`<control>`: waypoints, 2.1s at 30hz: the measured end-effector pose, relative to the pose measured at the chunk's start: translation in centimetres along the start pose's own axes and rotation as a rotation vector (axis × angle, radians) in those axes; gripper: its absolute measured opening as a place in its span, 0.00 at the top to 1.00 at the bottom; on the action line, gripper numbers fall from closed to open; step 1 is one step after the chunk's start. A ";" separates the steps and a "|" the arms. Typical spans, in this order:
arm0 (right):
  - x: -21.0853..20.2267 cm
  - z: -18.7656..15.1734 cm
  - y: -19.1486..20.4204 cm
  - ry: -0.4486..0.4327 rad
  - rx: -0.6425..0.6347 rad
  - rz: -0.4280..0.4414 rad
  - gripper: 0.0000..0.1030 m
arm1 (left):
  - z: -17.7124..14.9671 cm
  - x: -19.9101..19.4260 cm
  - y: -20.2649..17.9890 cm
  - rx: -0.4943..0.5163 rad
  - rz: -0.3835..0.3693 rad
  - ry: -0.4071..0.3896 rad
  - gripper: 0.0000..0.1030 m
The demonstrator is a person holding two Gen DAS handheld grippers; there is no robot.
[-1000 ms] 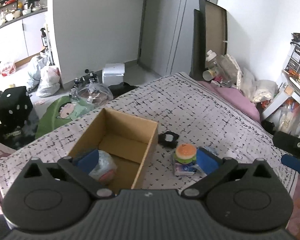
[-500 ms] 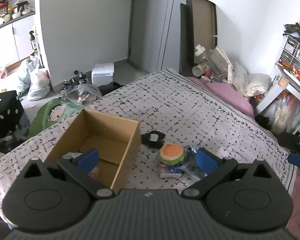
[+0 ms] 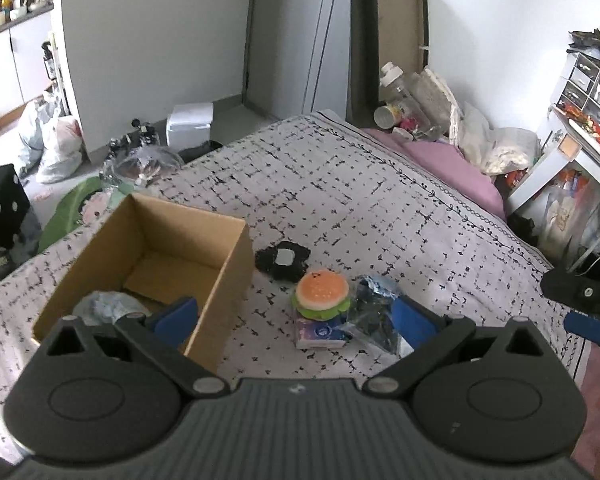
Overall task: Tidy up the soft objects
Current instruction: 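Move the left gripper back to the orange burger plush, then close the left gripper on the burger plush while the right gripper grasps the white bag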
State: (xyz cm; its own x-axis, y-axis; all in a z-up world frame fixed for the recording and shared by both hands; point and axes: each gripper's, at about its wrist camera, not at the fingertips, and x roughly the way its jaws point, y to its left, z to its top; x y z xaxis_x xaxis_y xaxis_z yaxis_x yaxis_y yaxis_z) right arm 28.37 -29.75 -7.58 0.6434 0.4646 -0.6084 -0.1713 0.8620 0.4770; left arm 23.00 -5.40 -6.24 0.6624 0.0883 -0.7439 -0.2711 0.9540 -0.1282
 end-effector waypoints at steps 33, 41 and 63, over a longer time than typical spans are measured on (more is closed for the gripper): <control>11.8 -2.8 -4.2 0.262 0.325 -0.106 0.32 | 0.2 13.3 -1.6 -0.102 -0.093 0.126 0.14; 13.7 -3.5 -4.3 0.288 0.323 -0.125 0.34 | -0.2 15.3 -2.1 -0.114 -0.020 0.118 0.14; 13.4 -2.7 -2.8 0.243 0.188 -0.118 0.63 | -0.8 14.1 -2.1 -0.147 -0.004 0.103 0.53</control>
State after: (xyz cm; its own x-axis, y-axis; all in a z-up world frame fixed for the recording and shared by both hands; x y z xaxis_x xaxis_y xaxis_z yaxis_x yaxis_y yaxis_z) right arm 35.40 -25.38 -18.77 0.4497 0.4185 -0.7891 0.0492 0.8705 0.4897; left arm 32.34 -6.41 -17.03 0.5909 0.0474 -0.8054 -0.3727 0.9014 -0.2203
